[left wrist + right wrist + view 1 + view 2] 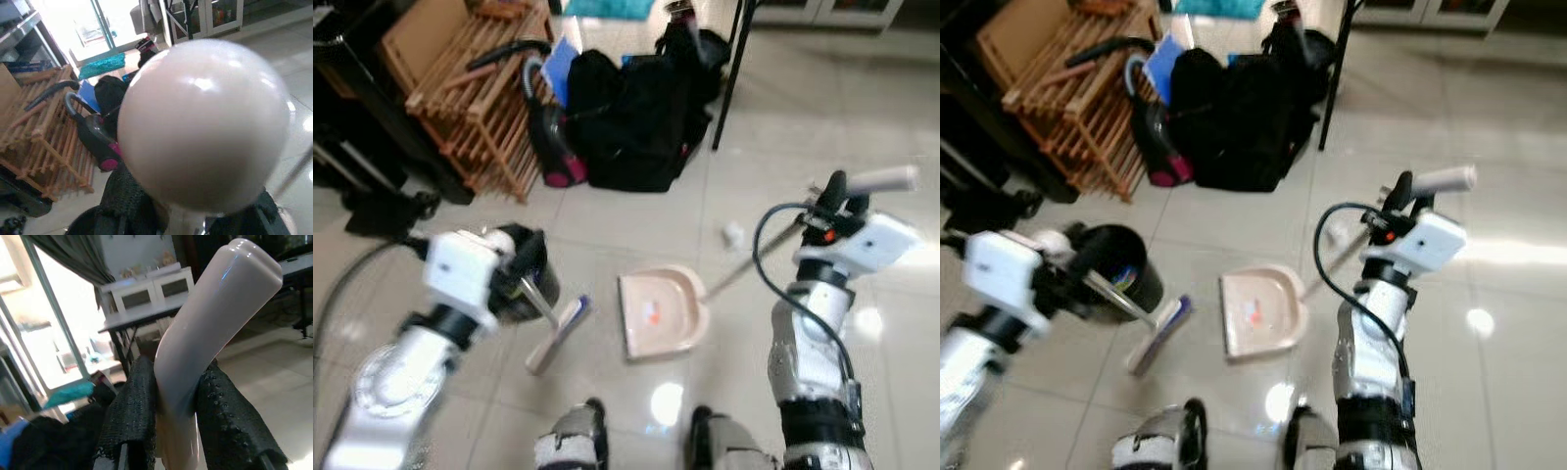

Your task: Sweep floor

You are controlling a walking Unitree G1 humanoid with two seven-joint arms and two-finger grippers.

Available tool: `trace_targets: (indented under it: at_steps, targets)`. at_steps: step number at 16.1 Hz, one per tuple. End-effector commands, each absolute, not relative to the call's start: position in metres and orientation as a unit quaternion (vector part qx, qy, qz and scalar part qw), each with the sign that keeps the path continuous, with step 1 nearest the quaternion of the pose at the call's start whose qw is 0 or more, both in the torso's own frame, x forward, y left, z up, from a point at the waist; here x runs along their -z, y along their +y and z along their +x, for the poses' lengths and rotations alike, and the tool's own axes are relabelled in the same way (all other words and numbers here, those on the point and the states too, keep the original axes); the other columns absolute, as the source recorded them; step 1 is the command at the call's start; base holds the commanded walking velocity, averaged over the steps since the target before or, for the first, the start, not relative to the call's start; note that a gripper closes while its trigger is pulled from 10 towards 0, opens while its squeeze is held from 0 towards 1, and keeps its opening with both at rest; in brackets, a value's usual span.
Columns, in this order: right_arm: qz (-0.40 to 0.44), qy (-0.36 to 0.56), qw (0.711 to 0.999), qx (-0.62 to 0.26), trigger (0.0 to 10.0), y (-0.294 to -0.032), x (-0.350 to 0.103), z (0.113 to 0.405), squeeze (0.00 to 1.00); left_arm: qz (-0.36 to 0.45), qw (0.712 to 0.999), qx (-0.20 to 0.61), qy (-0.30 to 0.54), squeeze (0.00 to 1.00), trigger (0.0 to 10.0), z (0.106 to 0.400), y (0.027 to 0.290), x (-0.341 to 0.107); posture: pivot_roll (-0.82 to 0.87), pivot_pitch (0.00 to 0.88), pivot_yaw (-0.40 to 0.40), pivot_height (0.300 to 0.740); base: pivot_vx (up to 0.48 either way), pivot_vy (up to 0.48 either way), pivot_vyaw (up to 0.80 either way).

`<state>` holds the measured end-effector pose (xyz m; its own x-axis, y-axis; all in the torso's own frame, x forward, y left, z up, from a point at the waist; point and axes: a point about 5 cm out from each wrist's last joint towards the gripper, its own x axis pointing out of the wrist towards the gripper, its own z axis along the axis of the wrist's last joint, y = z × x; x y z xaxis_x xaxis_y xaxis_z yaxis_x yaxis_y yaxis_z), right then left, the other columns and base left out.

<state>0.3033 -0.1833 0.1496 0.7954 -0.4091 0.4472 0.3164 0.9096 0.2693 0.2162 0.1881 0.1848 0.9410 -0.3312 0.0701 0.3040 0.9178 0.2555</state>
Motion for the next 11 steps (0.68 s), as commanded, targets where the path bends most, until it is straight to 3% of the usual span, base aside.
trace_targets:
  at_steps: [1,5,11]
  targets:
    - [0.087,-0.277,0.934,0.209,10.0,-0.187,-0.153,0.304,0.00,0.133,0.976,0.160,-0.068,0.00,10.0,0.208,0.193,-0.197,0.24,0.405,0.130,0.740,0.000,0.000,0.00]
    - [0.072,-0.295,0.926,0.223,10.0,-0.194,-0.153,0.307,0.00,0.143,0.974,0.160,-0.066,0.00,10.0,0.184,0.202,-0.212,0.27,0.443,0.181,0.740,0.000,0.000,0.00]
    - [0.030,-0.328,0.913,0.238,10.0,-0.205,-0.155,0.309,0.00,0.142,0.975,0.164,-0.040,0.00,10.0,0.167,0.206,-0.220,0.29,0.472,0.197,0.740,0.000,0.000,0.00]
